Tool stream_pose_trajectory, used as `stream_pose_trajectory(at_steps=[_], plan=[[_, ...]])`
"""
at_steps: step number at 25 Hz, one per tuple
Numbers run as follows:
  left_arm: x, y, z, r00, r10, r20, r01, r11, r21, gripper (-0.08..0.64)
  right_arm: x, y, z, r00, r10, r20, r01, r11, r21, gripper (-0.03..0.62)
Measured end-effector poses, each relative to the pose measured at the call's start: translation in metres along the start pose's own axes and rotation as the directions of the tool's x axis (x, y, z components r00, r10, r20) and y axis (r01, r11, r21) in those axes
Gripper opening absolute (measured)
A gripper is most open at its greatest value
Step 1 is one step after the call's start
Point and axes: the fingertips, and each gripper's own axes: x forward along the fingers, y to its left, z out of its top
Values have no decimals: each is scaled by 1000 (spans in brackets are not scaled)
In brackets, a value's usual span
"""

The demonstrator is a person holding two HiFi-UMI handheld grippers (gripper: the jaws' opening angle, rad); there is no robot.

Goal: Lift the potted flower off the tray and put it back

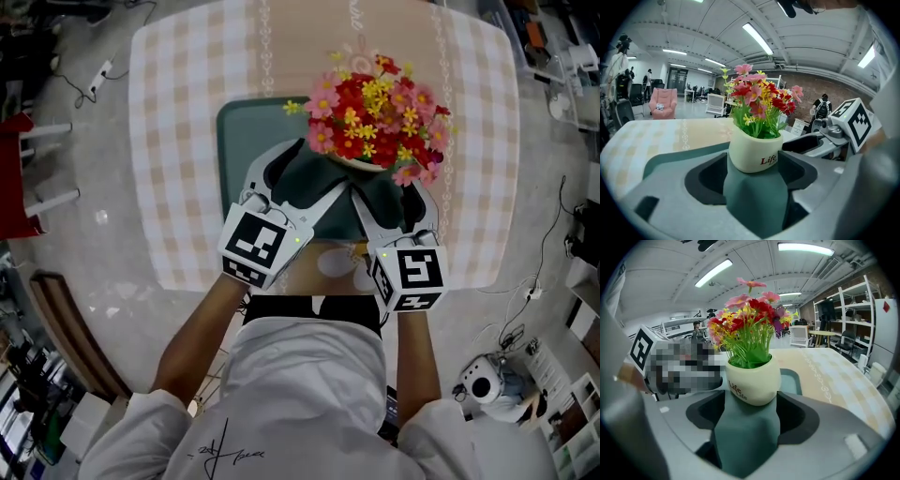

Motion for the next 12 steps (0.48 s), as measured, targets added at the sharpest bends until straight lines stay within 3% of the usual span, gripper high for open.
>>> stream_pose_trajectory(at_steps=[12], plan=[[19, 9, 12, 998, -57, 5, 56, 993, 103, 379, 22, -5, 6, 1000, -23, -10, 22, 997, -70, 395]])
